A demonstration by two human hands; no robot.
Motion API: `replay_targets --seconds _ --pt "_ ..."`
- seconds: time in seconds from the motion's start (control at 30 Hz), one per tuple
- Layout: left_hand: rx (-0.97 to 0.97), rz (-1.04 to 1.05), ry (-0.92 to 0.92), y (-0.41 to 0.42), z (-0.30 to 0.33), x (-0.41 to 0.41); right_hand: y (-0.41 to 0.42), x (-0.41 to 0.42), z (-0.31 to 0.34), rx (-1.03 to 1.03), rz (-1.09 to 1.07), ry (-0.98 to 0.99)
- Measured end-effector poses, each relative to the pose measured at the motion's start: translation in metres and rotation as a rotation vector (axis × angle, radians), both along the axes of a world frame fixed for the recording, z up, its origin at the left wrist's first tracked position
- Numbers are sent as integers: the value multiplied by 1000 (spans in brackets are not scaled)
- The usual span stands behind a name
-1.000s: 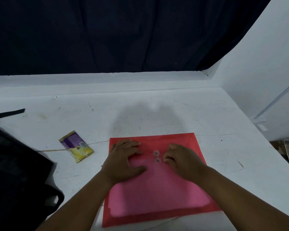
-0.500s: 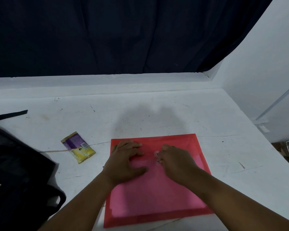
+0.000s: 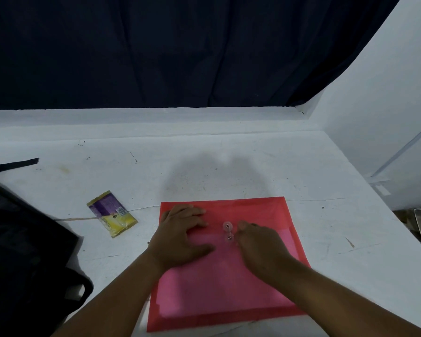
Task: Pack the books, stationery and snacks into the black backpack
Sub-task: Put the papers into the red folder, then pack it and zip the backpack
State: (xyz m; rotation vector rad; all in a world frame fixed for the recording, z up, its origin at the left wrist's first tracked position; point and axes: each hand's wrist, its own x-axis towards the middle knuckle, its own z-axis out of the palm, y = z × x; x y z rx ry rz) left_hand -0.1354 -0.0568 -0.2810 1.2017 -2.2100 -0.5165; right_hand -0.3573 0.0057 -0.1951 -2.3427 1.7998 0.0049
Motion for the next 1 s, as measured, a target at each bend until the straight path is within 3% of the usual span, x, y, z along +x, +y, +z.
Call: replay_targets --seconds 0.4,0.63,0.9,1.0 --pt "-15 -11 15 0 0 1 -4 9 -14 -36 36 -129" --pt "-36 -9 38 1 0 0 -18 21 -8 -4 77 -48" --pt "-19 22 3 2 1 -1 -33 6 -20 34 -82 -299" --pt "-20 28 -13 2 1 -1 -34 9 -21 20 -63 -293"
